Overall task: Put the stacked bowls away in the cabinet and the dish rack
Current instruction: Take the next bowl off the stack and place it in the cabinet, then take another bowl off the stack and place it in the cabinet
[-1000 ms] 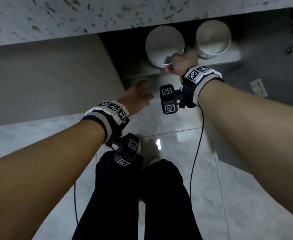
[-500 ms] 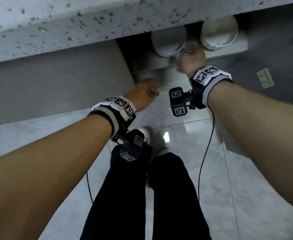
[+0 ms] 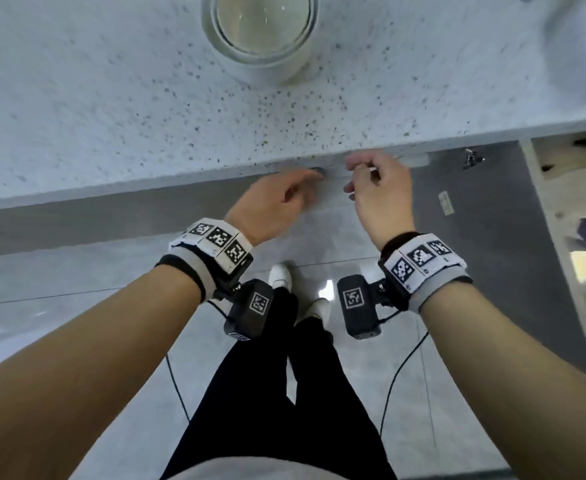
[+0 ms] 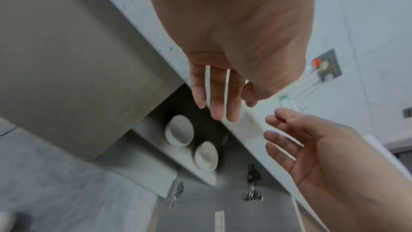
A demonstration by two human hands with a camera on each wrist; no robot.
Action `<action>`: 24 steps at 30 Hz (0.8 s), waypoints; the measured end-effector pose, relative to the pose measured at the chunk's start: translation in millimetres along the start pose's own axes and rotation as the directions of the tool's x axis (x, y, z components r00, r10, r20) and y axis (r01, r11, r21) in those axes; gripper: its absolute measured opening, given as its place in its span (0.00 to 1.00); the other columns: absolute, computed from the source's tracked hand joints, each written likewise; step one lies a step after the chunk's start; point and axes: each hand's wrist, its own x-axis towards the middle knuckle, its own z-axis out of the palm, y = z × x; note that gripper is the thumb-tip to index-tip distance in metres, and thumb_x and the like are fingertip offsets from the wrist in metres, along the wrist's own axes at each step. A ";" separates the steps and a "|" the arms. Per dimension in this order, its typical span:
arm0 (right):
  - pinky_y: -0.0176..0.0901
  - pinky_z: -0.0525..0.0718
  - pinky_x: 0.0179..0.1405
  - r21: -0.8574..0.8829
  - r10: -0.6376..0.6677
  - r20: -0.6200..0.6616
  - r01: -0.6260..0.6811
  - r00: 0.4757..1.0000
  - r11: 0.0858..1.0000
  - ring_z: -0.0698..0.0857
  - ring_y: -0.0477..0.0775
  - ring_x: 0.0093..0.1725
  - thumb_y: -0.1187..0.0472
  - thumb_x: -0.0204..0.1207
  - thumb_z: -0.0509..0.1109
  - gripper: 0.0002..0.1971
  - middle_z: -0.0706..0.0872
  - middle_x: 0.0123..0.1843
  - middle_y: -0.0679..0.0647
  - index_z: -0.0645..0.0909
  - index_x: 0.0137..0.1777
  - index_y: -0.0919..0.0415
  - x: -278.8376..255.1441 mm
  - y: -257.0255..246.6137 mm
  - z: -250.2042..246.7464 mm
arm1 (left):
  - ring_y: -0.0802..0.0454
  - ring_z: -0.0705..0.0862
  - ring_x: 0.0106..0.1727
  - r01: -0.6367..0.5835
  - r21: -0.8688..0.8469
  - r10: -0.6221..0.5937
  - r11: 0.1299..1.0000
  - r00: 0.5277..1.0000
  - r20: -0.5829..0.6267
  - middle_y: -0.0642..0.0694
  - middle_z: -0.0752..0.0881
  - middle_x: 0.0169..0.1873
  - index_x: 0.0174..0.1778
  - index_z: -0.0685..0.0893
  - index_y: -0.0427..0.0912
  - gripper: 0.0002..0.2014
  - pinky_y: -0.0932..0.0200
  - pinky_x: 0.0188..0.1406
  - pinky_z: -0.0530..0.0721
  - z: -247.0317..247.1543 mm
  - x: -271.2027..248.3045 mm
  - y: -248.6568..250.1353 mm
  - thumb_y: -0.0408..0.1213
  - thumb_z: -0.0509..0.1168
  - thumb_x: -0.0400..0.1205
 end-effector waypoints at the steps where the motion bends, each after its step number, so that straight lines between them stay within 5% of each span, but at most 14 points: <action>1: 0.60 0.89 0.50 -0.007 -0.017 0.008 0.017 1.000 1.000 0.89 0.55 0.46 0.62 0.76 0.59 0.15 0.87 0.45 0.42 0.83 0.43 0.42 9.0 -16.1 0.2 | 0.55 0.86 0.45 -0.013 0.004 0.014 1.000 0.999 -0.044 0.56 0.89 0.48 0.67 0.82 0.53 0.19 0.66 0.45 0.83 -16.2 0.6 5.4 0.32 0.57 0.83; 8: 0.61 0.89 0.49 -0.090 -0.105 0.052 0.109 0.993 0.990 0.89 0.57 0.45 0.53 0.75 0.62 0.09 0.87 0.46 0.44 0.82 0.49 0.49 75.5 -118.5 18.0 | 0.56 0.86 0.48 0.001 0.009 0.002 1.000 0.929 -0.370 0.56 0.89 0.51 0.59 0.86 0.50 0.15 0.61 0.50 0.84 -128.7 13.2 23.7 0.32 0.58 0.83; 12: 0.56 0.86 0.54 -0.338 -0.074 0.048 0.086 0.996 0.937 0.86 0.58 0.51 0.50 0.73 0.67 0.19 0.84 0.56 0.55 0.77 0.61 0.55 114.2 -155.3 43.8 | 0.53 0.83 0.47 0.085 0.097 -0.021 0.992 0.848 -0.529 0.51 0.85 0.55 0.60 0.84 0.48 0.12 0.57 0.51 0.83 -163.8 45.1 22.8 0.40 0.62 0.83; 15: 0.51 0.84 0.49 -0.538 0.089 0.063 -0.041 0.994 0.842 0.84 0.63 0.52 0.48 0.71 0.71 0.29 0.74 0.67 0.59 0.69 0.69 0.57 134.3 -165.4 61.1 | 0.51 0.82 0.48 0.230 0.144 -0.122 0.963 0.841 -0.527 0.50 0.81 0.54 0.59 0.81 0.49 0.15 0.55 0.48 0.79 -174.4 75.4 21.8 0.50 0.67 0.79; 20: 0.53 0.85 0.43 -0.651 0.148 0.044 -0.084 0.988 0.754 0.83 0.67 0.44 0.59 0.69 0.71 0.33 0.66 0.70 0.61 0.62 0.74 0.52 149.0 -162.1 70.3 | 0.39 0.82 0.59 0.397 0.381 -0.231 0.835 0.882 -0.411 0.40 0.78 0.62 0.68 0.72 0.40 0.37 0.47 0.50 0.78 -176.2 111.3 25.3 0.61 0.70 0.71; 22: 0.51 0.83 0.41 -0.657 0.183 0.028 -0.120 0.983 0.745 0.84 0.69 0.47 0.62 0.70 0.70 0.33 0.66 0.71 0.63 0.62 0.75 0.52 154.2 -160.1 67.9 | 0.38 0.82 0.59 0.385 0.463 -0.204 0.799 0.896 -0.393 0.40 0.79 0.61 0.68 0.71 0.39 0.34 0.48 0.45 0.73 -178.4 120.1 28.9 0.57 0.69 0.73; 24: 0.49 0.80 0.40 -0.671 0.214 0.015 -0.148 0.977 0.726 0.84 0.69 0.51 0.64 0.71 0.68 0.31 0.68 0.71 0.63 0.63 0.74 0.53 157.2 -159.1 67.2 | 0.40 0.84 0.48 0.355 0.552 -0.184 0.755 0.922 -0.340 0.43 0.82 0.47 0.62 0.76 0.39 0.25 0.53 0.37 0.72 -185.4 127.0 36.6 0.51 0.68 0.75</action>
